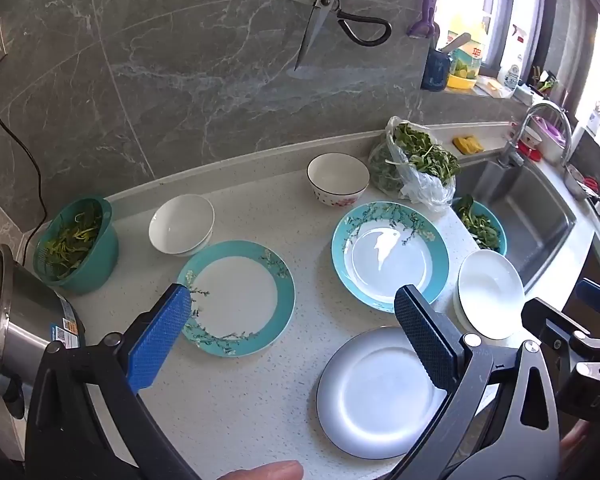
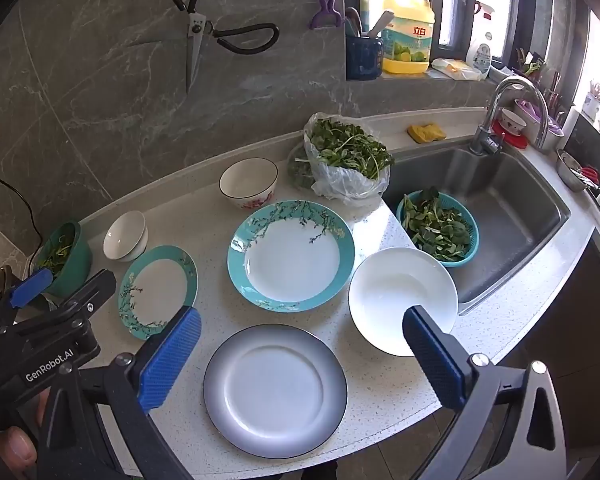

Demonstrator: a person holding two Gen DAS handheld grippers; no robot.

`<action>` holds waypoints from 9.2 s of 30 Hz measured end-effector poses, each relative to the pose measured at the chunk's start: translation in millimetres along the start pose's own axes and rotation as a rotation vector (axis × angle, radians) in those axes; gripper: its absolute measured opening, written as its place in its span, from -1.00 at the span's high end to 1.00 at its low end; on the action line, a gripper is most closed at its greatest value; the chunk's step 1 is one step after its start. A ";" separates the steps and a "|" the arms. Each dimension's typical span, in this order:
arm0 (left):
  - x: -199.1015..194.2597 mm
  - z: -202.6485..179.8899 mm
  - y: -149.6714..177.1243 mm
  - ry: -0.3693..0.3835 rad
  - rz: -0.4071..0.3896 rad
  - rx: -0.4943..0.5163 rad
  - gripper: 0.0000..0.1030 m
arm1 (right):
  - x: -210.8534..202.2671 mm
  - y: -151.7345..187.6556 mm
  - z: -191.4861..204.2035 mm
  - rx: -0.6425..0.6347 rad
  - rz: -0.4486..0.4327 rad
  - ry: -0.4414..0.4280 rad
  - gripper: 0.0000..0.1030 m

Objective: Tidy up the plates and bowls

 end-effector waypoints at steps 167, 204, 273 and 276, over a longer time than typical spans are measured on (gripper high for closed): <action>212.9 -10.2 154.1 0.687 0.628 0.170 0.60 | 193.7 202.0 -106.5 0.513 0.458 -0.830 0.83; 189.6 -10.5 170.2 0.649 0.600 0.163 0.68 | 188.8 175.8 -86.5 0.477 0.438 -0.803 0.72; 146.2 180.9 238.2 0.455 0.461 -0.157 0.65 | 186.5 159.0 102.5 -0.041 0.433 -0.748 0.38; 143.8 183.8 240.7 0.455 0.453 -0.172 0.65 | 184.5 156.7 103.9 -0.073 0.403 -0.727 0.33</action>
Point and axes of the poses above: each gripper's, at about its wrist camera, not at the fingertips, and x roughly the way its jaws point, z to its left, y to its underside, the point moved 4 cm from there along x, roughly the way its jaws point, and after that the axes turned 5 degrees about y, right-handed, at the moved point
